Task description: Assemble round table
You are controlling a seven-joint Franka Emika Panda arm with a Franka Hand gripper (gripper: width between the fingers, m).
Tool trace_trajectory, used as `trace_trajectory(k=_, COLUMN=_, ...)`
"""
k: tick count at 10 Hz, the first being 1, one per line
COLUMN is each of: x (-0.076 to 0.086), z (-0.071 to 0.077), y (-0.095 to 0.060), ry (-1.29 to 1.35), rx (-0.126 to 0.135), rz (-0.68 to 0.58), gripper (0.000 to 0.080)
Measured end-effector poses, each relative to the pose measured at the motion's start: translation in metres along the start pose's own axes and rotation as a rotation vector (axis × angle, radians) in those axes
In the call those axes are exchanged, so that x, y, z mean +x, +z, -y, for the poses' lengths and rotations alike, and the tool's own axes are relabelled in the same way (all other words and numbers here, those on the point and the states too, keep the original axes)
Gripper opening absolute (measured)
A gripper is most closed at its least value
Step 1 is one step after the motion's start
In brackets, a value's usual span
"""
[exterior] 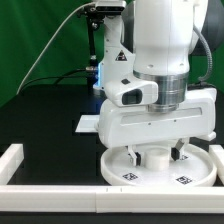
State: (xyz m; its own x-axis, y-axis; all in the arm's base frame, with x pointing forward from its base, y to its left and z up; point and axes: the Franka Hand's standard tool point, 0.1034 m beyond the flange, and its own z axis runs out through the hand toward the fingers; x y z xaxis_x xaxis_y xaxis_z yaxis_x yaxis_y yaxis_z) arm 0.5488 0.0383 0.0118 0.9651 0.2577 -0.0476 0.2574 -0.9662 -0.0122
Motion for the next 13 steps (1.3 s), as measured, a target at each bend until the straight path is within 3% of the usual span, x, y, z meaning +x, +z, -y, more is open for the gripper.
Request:
trace_trajectory(k=2, x=-0.013, z=0.001, y=-0.027, ry=0.033, rx=-0.004, rz=0.014, gripper=0.0648)
trace_trajectory(k=3, x=-0.019, z=0.004, y=-0.03, ry=0.053, rx=-0.004, rz=0.006, gripper=0.0648)
trace_trajectory(k=8, x=-0.021, z=0.009, y=-0.028, ry=0.052, rx=-0.009, rz=-0.003, gripper=0.0649)
trace_trajectory(k=10, x=-0.043, z=0.013, y=-0.031, ry=0.073, rx=-0.02, rz=0.067, gripper=0.0649)
trace_trajectory(k=11, x=-0.052, z=0.015, y=-0.035, ry=0.009, rx=-0.038, rz=0.067, gripper=0.0649)
trace_trajectory(k=13, x=-0.063, z=0.012, y=-0.036, ry=-0.161, rx=-0.033, rz=0.054, gripper=0.0649)
